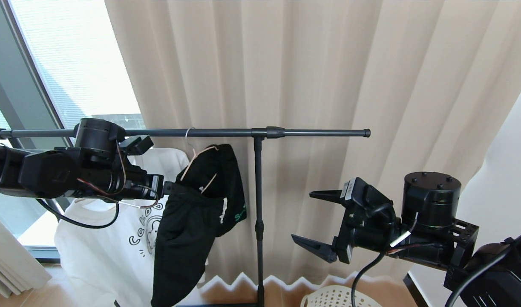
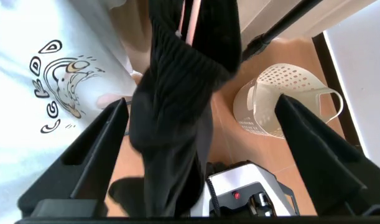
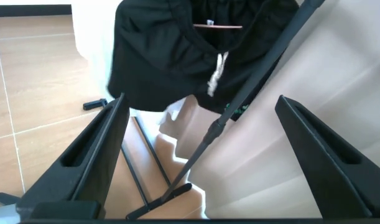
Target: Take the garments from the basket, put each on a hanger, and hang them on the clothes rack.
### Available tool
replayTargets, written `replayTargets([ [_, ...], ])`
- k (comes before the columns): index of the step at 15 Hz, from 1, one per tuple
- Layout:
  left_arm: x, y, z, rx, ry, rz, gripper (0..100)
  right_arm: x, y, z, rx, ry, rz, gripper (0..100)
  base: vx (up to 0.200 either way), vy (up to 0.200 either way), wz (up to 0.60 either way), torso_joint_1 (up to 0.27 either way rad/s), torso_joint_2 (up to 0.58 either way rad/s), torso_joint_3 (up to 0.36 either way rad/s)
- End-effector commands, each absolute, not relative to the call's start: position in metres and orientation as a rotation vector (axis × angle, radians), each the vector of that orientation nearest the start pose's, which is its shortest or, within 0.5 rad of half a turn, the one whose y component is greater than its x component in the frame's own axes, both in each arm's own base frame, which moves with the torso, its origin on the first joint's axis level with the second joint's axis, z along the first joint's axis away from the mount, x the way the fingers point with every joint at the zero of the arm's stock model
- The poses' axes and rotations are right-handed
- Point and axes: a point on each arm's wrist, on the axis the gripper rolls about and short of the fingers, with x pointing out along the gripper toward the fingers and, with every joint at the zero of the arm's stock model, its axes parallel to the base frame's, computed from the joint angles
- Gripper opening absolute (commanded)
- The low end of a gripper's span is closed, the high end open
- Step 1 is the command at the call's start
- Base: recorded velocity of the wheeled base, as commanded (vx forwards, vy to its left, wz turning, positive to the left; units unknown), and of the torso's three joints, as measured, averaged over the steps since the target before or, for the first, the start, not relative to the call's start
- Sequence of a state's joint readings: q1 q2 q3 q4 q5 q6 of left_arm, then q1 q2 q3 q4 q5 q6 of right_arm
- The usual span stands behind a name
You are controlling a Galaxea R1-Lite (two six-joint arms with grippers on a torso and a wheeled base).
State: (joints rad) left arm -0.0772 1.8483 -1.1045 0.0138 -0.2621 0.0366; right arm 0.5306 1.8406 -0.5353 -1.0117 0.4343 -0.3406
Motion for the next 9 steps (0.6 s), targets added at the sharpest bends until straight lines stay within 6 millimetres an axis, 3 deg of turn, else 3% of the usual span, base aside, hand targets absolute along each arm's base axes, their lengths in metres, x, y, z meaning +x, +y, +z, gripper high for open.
replayTargets([
  [1,0.304,-0.029,0.188,-0.024,0.661,-0.339,100,0.245,0.155,0.124,-0.325,0.096,0.993,100,0.0,0.0,0.0,0.0,0.0,0.0],
  [5,0.221,-0.023,0.221,-0.008,0.533,-0.344,100,0.217,0.134,0.172,-0.264,-0.026,0.853,100,0.0,0.0,0.0,0.0,0.0,0.0],
  [6,0.212,-0.023,0.222,-0.005,0.522,-0.346,100,0.213,0.132,0.174,-0.263,-0.033,0.837,100,0.0,0.0,0.0,0.0,0.0,0.0],
  [7,0.171,-0.02,0.222,0.019,0.471,-0.352,100,0.192,0.118,0.177,-0.265,-0.042,0.755,100,0.0,0.0,0.0,0.0,0.0,0.0],
  [9,0.115,-0.016,0.211,0.058,0.393,-0.365,100,0.156,0.096,0.168,-0.274,-0.022,0.663,100,0.0,0.0,0.0,0.0,0.0,0.0],
])
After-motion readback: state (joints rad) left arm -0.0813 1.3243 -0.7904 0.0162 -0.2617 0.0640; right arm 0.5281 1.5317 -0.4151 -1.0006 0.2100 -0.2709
